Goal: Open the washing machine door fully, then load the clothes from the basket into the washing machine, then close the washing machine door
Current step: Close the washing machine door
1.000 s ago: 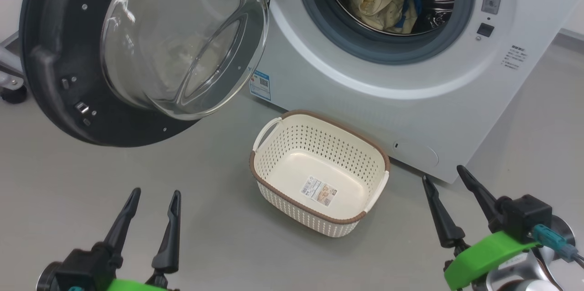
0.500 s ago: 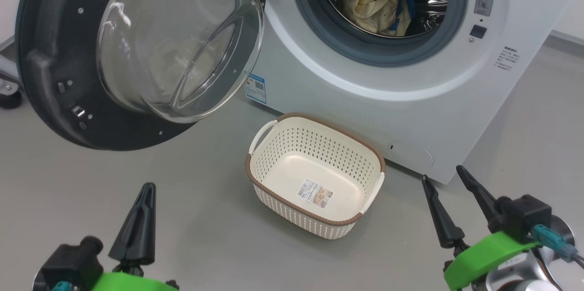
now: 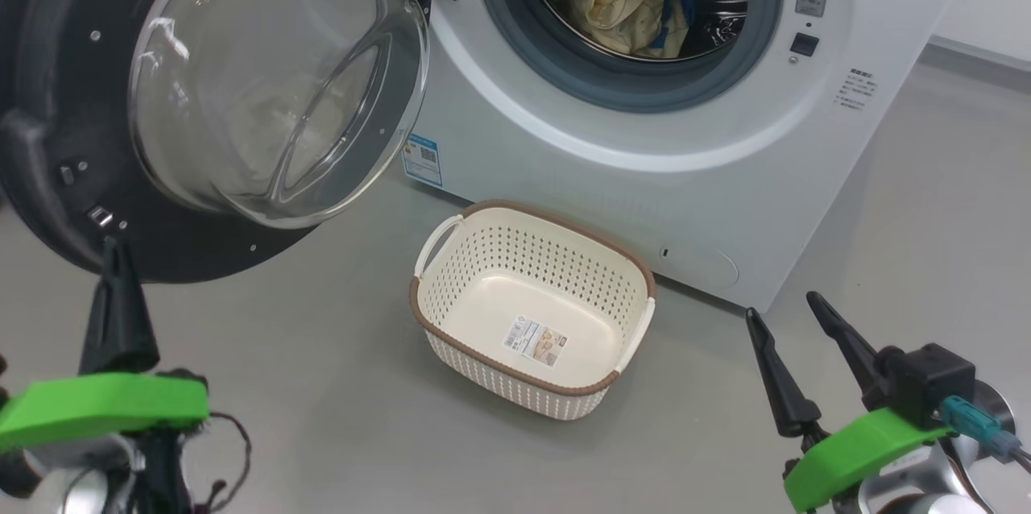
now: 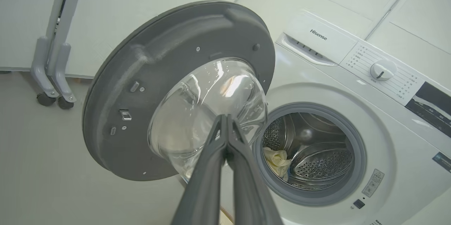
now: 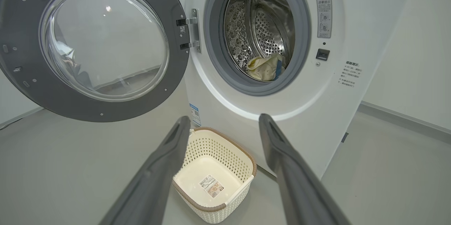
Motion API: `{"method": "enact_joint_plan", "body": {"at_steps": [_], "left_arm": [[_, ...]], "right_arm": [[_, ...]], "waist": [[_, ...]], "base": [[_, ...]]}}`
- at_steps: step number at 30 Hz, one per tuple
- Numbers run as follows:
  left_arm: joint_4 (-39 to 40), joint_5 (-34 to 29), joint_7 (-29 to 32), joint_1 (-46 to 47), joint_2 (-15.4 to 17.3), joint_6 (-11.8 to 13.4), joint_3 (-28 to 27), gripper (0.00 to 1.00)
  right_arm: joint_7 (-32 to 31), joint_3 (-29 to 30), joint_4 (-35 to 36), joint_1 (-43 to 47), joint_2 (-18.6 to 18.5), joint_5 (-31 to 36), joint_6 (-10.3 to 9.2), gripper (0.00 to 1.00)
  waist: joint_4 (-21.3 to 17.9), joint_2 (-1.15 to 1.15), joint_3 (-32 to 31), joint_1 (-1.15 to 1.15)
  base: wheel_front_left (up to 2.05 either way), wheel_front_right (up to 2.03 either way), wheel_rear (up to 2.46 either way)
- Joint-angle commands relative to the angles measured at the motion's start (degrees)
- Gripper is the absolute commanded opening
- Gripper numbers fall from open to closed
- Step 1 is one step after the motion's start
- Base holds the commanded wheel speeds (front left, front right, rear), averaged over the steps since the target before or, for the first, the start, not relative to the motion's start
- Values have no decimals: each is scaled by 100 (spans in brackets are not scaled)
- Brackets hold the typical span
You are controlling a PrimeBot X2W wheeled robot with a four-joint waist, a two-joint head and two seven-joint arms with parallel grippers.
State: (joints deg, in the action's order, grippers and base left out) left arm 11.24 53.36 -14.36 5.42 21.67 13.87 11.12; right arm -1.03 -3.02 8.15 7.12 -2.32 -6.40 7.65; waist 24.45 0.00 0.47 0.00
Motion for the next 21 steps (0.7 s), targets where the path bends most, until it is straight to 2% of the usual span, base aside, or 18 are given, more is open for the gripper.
{"method": "enact_joint_plan", "body": {"at_steps": [1,7,13,14,18,21], "left_arm": [[78,253,-51,460,61,25,-430,0],[-248,1345,175,920,46,-666,-1000,0],[-508,2738,678,1287,60,-1336,-1631,0],[-508,2738,678,1287,60,-1336,-1631,0],[-743,3562,1062,1460,165,-1667,-2033,0],[-939,4042,1339,1573,258,-1812,-2254,0]], "right_arm": [[-19,-108,225,-269,-55,-30,-16,100],[-67,-76,285,-286,-55,-63,-16,100],[-111,-35,337,-299,-55,-35,-16,100],[-111,-35,337,-299,-55,-35,-16,100],[-146,-16,384,-297,-55,-8,-16,100],[-181,-8,434,-304,-55,14,-16,100]], "waist": [[-51,0,26,0],[-173,0,139,0],[-243,0,244,0],[-243,0,244,0],[-270,0,286,0],[-280,0,338,0]], "base": [[0,0,0],[0,0,0],[0,0,0],[0,0,0],[0,0,0],[0,0,0]]}}
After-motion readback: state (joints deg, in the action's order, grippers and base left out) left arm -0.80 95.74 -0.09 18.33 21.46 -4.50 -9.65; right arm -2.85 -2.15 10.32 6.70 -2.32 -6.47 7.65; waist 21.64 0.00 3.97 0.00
